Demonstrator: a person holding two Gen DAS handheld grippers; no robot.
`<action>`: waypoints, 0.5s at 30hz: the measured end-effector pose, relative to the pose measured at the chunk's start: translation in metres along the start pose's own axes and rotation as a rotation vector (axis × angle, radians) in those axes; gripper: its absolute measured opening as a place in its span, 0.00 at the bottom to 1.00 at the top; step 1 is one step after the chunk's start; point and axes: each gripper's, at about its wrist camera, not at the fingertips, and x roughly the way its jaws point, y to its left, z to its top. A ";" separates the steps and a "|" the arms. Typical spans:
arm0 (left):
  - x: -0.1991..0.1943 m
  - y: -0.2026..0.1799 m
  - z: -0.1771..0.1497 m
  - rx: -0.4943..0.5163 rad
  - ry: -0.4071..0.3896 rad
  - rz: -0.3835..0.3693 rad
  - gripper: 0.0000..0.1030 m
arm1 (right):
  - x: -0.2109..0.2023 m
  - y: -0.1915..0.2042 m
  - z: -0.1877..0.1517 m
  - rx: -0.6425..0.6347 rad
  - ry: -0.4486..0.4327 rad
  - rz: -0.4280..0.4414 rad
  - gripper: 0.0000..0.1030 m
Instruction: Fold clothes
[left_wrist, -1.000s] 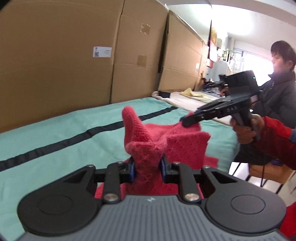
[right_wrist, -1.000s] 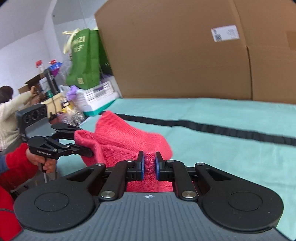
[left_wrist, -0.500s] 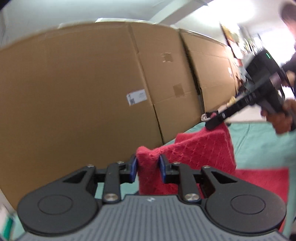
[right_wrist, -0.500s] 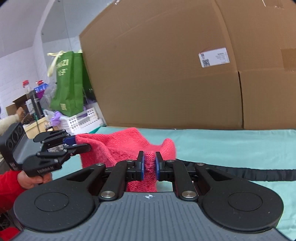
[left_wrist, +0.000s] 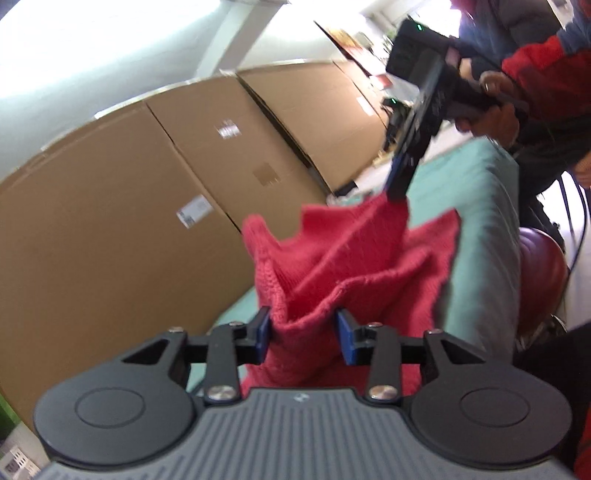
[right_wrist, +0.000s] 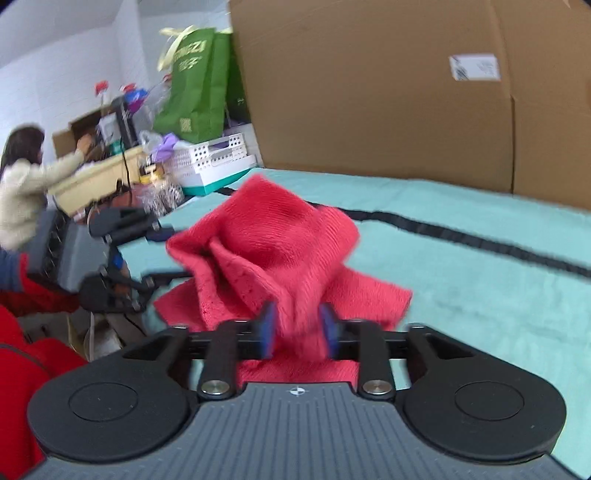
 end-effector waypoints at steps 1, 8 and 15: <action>-0.003 -0.002 -0.002 0.002 0.008 -0.013 0.41 | -0.003 -0.002 -0.003 0.029 0.002 0.016 0.51; -0.026 0.001 -0.006 -0.059 0.037 -0.066 0.47 | -0.019 -0.022 0.004 0.237 -0.167 0.065 0.50; -0.030 0.037 0.012 -0.309 0.030 -0.003 0.64 | 0.026 -0.035 0.027 0.320 -0.139 -0.082 0.36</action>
